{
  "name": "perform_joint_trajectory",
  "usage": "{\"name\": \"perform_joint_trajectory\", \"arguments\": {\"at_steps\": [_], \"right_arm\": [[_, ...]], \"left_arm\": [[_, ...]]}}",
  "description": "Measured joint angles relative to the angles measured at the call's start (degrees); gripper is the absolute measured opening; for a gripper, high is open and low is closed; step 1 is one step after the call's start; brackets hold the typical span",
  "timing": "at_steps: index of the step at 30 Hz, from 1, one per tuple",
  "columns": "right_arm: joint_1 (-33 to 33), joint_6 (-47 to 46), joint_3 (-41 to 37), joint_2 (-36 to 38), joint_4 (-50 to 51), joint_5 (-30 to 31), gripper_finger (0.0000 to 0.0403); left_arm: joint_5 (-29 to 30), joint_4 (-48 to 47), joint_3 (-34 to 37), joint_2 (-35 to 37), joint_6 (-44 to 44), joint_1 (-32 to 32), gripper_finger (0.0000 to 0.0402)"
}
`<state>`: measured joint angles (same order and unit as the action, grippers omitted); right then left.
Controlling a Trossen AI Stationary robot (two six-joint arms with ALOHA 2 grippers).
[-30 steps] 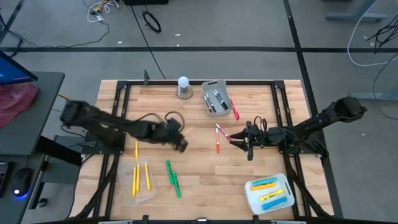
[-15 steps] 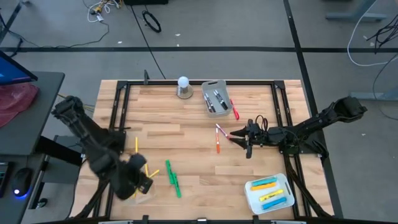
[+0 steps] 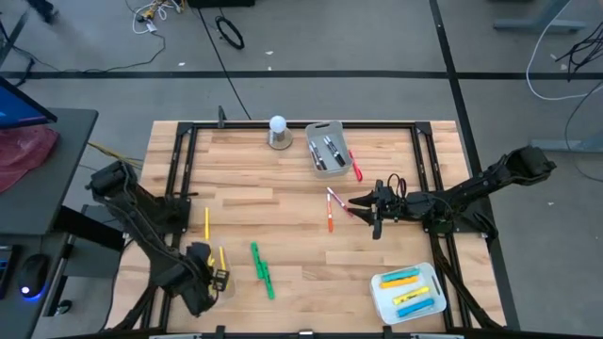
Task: Pick & Place Markers
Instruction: Put the yellow pen into the transparent bin, then put the pink marker pen into the gray bin
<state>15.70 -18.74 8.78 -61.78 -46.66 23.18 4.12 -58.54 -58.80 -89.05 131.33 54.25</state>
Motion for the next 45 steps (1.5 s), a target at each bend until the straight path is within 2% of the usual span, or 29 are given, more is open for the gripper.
{"name": "perform_joint_trajectory", "arguments": {"at_steps": [5, 10, 17, 21, 26, 29, 33, 36, 38, 42, 45], "right_arm": [[0.0, 0.1, 0.0, 0.0, -0.4, 0.0, 0.0142], [0.0, 0.3, 0.0, 0.0, -0.5, 0.0, 0.0142], [0.0, 0.9, 0.0, 0.0, -0.4, 0.0, 0.0142], [0.0, 1.2, 0.0, 0.0, -0.4, 0.4, 0.0142], [0.0, 1.2, 0.0, 0.0, -0.4, 0.4, 0.0142], [0.0, 1.2, 0.0, 0.0, -0.4, 0.4, 0.0142], [0.0, 0.9, 0.0, 0.0, -0.3, 0.4, 0.0142], [0.0, 0.6, 0.0, 0.0, 0.5, 0.4, 0.0142], [0.0, -0.5, 0.0, 0.0, 1.5, 1.0, 0.0142], [-0.6, -3.3, 0.0, 0.0, 4.6, 2.6, 0.0142], [-1.9, -5.7, 0.0, 0.0, 8.6, 2.9, 0.0143]], "left_arm": [[-0.2, -0.1, 1.9, -0.3, -1.7, -3.2, 0.0072], [-1.7, 0.2, 3.7, -0.3, -5.8, -6.0, 0.0109], [-1.5, -1.1, 2.1, 2.2, -13.9, -8.9, 0.0163], [6.1, -7.7, -1.4, 5.7, -17.3, -9.7, 0.0171], [23.8, -21.4, -4.3, 9.5, -17.3, -11.2, 0.0161], [26.3, -27.5, -3.6, 11.3, -17.7, -14.1, 0.0153], [28.0, -28.0, -0.5, 12.4, -22.4, -19.5, 0.0145], [30.8, -22.8, 2.4, 12.4, -28.5, -23.7, 0.0140], [32.6, -15.5, 4.9, 12.4, -34.5, -26.7, 0.0138], [34.9, 6.1, 11.4, 12.3, -50.4, -33.2, 0.0135], [35.6, 27.7, 16.9, 11.8, -63.7, -38.0, 0.0135]]}}
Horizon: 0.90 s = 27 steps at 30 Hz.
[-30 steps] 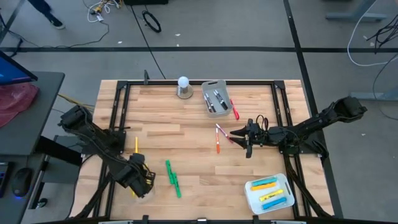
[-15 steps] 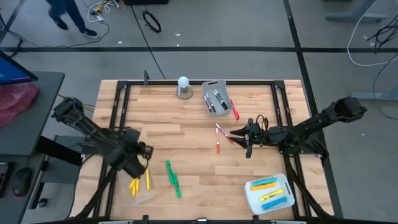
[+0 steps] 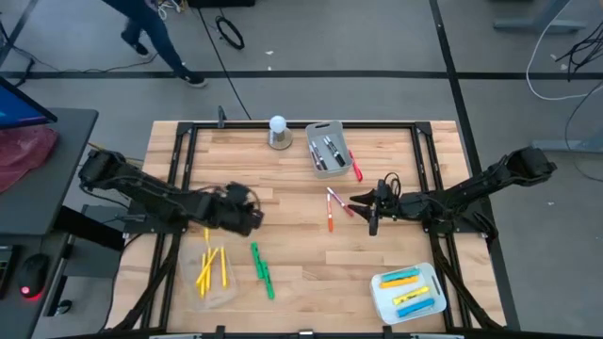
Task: Pick & Place Markers
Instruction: Put the pink marker pen into the gray bin
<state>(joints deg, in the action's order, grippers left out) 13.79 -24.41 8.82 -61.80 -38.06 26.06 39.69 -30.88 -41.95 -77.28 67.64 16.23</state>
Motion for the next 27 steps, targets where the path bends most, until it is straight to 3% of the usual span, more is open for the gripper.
{"name": "perform_joint_trajectory", "arguments": {"at_steps": [5, 8, 16, 27], "right_arm": [[-1.5, -6.3, 0.0, 0.0, 8.1, -1.4, 0.0155], [-1.6, -7.1, 0.0, -1.1, 10.6, -1.9, 0.0173], [-4.0, -8.4, 3.4, -12.2, 12.2, -1.7, 0.0209], [-8.5, -5.6, 10.5, -28.0, 15.4, -2.2, 0.0181]], "left_arm": [[-0.8, 38.3, 7.6, -3.6, -21.1, -5.6, 0.0135], [-1.3, 50.2, 8.6, -6.9, -28.1, -7.4, 0.0135], [-1.4, 62.0, 8.6, -16.2, -25.9, -9.0, 0.0135], [-2.0, 64.8, 8.5, -20.2, -24.5, -9.2, 0.0135]]}}
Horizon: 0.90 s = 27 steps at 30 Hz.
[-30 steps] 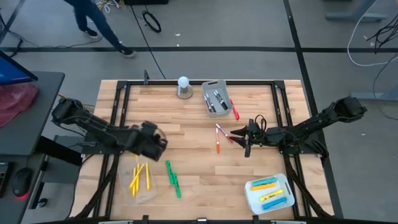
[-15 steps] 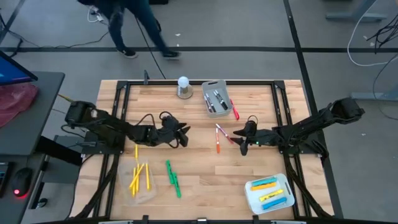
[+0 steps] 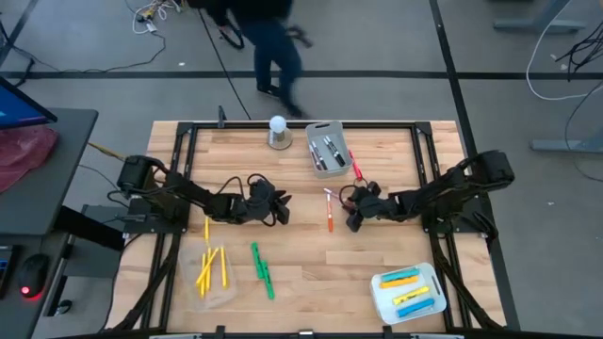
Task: Pick & Place Markers
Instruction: Put the pink marker pen into the gray bin
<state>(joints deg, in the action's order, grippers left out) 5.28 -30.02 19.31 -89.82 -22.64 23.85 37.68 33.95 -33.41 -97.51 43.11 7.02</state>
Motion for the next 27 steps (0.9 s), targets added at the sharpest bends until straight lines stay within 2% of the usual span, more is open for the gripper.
{"name": "perform_joint_trajectory", "arguments": {"at_steps": [4, 13, 19, 27], "right_arm": [[0.0, 2.2, 0.4, -2.0, 0.0, 0.2, 0.0145], [-0.6, 3.6, 0.5, -2.1, 3.0, 2.1, 0.0025], [-0.4, 1.8, 0.2, 1.9, 5.0, 1.1, 0.0023], [0.1, -3.4, 0.0, 16.0, 8.7, -0.5, 0.0026]], "left_arm": [[0.0, 0.0, 0.0, 0.0, 0.0, 0.0, 0.0135], [0.0, 0.1, 0.0, 0.0, 0.0, 0.0, 0.0135], [0.0, 0.1, 0.0, 0.0, 0.0, 0.0, 0.0135], [0.0, 0.5, 0.0, 0.0, -0.2, 0.0, 0.0135]]}}
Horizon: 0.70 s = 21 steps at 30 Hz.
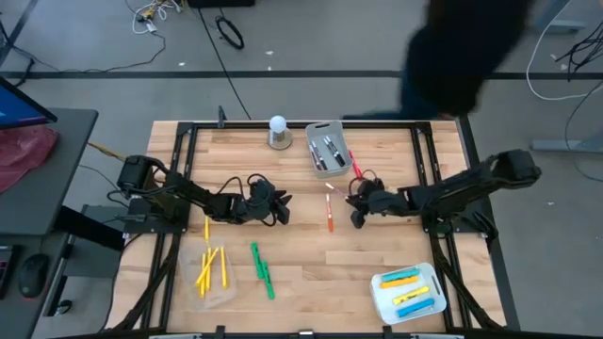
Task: Pick & Place Markers
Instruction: Put the pink marker pen into the gray bin
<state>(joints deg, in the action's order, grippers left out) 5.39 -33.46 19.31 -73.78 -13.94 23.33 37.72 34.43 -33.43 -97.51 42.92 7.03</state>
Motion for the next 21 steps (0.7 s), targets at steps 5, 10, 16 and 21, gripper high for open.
{"name": "perform_joint_trajectory", "arguments": {"at_steps": [5, 10, 16, 21], "right_arm": [[-1.1, 2.1, 5.6, 7.6, 5.1, 2.2, 0.0025], [-7.4, 7.2, 20.3, 7.6, 23.9, 2.0, 0.0025], [-21.8, 12.6, 35.0, -1.4, 42.0, -6.7, 0.0025], [-31.7, 15.9, 40.4, -12.7, 42.4, -16.4, 0.0029]], "left_arm": [[0.2, 0.1, 0.0, 0.0, 0.0, 0.0, 0.0135], [0.2, 0.8, 0.0, 0.0, 0.0, 0.0, 0.0135], [0.2, 1.0, 0.0, 0.0, -0.1, 0.0, 0.0135], [0.2, 1.0, 0.0, 0.0, -0.1, 0.0, 0.0135]]}}
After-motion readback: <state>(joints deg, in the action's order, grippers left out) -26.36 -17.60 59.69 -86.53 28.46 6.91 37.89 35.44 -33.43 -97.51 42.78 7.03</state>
